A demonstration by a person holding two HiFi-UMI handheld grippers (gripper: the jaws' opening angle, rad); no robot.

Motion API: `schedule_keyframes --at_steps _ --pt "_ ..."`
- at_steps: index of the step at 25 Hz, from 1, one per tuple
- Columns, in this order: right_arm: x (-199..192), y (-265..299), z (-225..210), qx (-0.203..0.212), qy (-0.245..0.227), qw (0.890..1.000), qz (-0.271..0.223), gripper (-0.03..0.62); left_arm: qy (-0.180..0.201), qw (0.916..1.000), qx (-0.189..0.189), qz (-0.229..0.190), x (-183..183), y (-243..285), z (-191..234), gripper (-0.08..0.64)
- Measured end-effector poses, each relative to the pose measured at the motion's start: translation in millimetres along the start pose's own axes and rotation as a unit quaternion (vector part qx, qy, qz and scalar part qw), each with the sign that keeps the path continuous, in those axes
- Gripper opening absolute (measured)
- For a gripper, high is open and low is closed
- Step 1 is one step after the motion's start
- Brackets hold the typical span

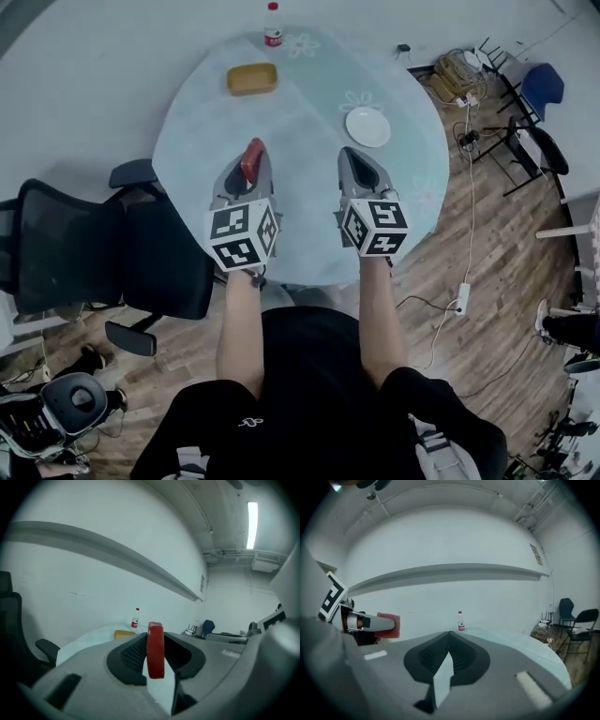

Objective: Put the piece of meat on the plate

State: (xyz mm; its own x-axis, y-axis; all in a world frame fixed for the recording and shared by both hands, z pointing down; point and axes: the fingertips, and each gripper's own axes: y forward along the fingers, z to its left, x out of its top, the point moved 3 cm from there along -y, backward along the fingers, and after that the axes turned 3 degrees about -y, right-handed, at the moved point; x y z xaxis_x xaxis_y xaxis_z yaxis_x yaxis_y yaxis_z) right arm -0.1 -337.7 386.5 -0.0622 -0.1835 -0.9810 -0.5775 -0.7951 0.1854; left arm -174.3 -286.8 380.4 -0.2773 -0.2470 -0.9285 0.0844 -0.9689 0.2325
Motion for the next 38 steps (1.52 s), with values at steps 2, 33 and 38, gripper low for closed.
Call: schedule_keyframes --at_steps 2,33,38 --pt "-11.8 12.9 -14.6 -0.008 0.017 1.000 0.011 0.009 0.005 0.9998 -0.005 0.021 -7.3 22.7 -0.1 0.093" --pt "-193.0 -111.6 -169.1 -0.363 0.220 0.900 0.097 0.009 0.099 0.8612 -0.338 0.366 -216.8 399.3 -180.5 0.094" --pt "-189.1 -97.5 -157.9 -0.340 0.208 0.910 0.110 0.009 0.193 0.8470 -0.355 0.345 -215.6 399.6 -181.6 0.114"
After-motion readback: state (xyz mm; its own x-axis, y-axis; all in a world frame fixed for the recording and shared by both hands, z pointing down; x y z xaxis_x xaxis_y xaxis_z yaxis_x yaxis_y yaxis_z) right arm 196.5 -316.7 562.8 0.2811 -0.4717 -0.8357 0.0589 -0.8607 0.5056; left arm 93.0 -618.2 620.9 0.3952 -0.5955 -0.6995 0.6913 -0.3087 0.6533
